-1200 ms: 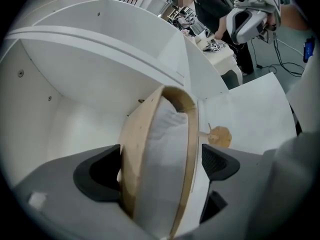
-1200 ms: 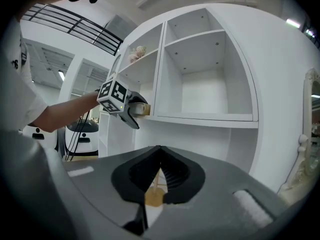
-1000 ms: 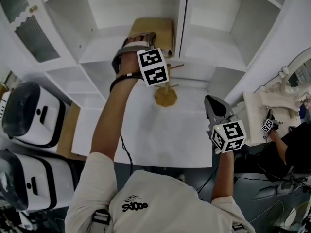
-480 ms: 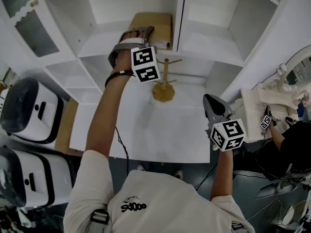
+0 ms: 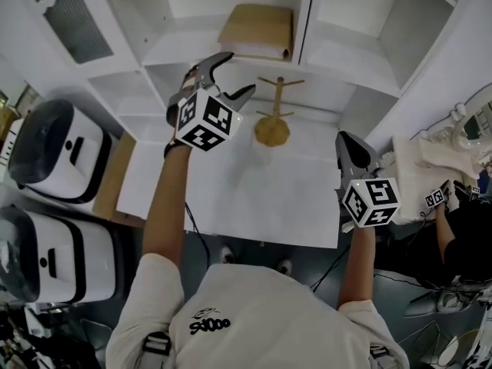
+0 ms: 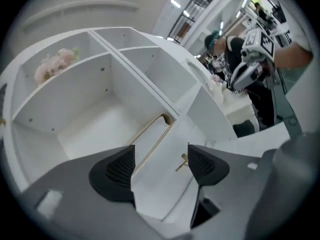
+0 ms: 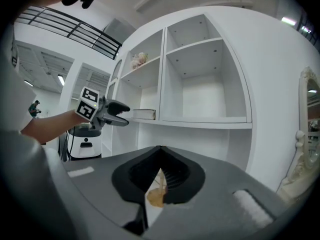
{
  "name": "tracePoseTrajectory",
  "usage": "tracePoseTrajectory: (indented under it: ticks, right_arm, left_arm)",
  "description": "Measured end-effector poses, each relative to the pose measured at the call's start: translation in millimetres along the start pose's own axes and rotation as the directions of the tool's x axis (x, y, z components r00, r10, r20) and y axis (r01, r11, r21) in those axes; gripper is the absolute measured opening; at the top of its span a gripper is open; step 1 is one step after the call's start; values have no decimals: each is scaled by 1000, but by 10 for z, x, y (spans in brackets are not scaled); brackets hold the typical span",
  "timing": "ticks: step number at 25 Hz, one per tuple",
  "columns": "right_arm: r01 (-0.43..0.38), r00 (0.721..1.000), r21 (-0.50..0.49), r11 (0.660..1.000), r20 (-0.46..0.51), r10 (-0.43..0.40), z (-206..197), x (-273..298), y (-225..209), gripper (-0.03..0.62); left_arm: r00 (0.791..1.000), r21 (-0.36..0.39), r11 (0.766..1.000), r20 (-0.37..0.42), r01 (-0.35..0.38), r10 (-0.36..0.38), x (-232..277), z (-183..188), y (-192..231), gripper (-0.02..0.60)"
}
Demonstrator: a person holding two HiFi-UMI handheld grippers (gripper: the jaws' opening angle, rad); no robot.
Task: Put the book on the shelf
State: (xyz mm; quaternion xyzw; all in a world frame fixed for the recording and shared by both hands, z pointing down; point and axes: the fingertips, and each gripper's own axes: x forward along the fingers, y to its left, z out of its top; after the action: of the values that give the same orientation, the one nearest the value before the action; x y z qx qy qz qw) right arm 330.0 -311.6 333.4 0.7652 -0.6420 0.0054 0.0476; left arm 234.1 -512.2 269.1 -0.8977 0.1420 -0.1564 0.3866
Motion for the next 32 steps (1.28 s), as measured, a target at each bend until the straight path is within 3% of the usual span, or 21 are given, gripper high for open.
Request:
tracePoseTrajectory:
  ticks: [3,8,14,18,21,26,32]
  right_arm:
    - [-3,999,-6,1000,32,3,92,-11,47,-9]
    - [-28,999,-51,998,29,29,154,29,166,-9]
    - [-65,995,-82,995,68,70,297,85,362,-9]
    - [-85,992,-99,991,83,94,347,141,460,-8]
    - [-96,991,-120,988,83,107,369,163,526,-8]
    - [-116,991,-157,981,54,126,360,179,608,-9]
    - [-129,989,-172,977,43,138,353,160,673,-9]
  left_arm:
    - [998,-173,985,57,18,-8,-248,-111,-62,296]
    - [994,-374,927,105,31,9,-596,-339,-222,170]
    - [990,-531,846,87,-50,113,-984,-596,-317,93]
    - [982,-563,820,81,-98,173,-1202,-707,-352,15]
    - [979,-559,821,79,-113,189,-1315,-719,-382,15]
    - [976,-510,848,67,-146,208,-1423,-669,-400,17]
    - [975,-493,859,83,-140,206,-1446,-589,-419,17]
